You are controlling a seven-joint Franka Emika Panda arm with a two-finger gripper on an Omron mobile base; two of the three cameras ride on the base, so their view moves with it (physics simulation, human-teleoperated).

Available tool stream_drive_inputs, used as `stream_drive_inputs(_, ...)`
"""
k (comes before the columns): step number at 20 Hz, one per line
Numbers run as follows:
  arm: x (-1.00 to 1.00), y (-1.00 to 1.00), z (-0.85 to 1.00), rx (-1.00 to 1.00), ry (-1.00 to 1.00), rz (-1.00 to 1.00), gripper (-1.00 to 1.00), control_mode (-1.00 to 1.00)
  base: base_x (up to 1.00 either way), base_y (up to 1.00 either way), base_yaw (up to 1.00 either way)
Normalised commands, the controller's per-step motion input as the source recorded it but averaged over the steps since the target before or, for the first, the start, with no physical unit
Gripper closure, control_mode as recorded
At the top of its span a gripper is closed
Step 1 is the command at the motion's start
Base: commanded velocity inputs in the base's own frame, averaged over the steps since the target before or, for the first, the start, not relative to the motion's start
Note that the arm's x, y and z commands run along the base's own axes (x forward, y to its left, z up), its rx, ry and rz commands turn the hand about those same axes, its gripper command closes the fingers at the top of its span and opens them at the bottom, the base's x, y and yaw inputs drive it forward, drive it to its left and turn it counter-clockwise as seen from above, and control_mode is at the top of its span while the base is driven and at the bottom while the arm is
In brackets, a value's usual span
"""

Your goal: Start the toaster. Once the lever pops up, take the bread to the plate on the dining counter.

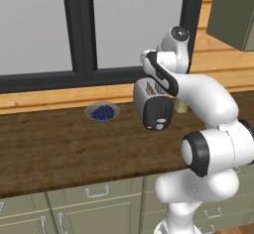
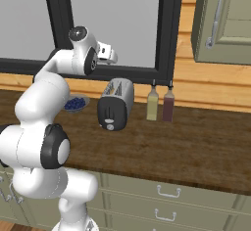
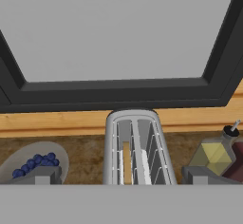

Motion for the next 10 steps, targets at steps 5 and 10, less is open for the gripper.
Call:
stream_drive_inputs(5, 0.0, 0.0, 0.0, 0.0, 0.0, 0.0, -1.0, -1.0, 0.0, 0.0, 0.0)
stream_drive_inputs(10, 0.0, 0.0, 0.0, 0.0, 0.0, 0.0, -1.0, -1.0, 0.0, 0.0, 0.0)
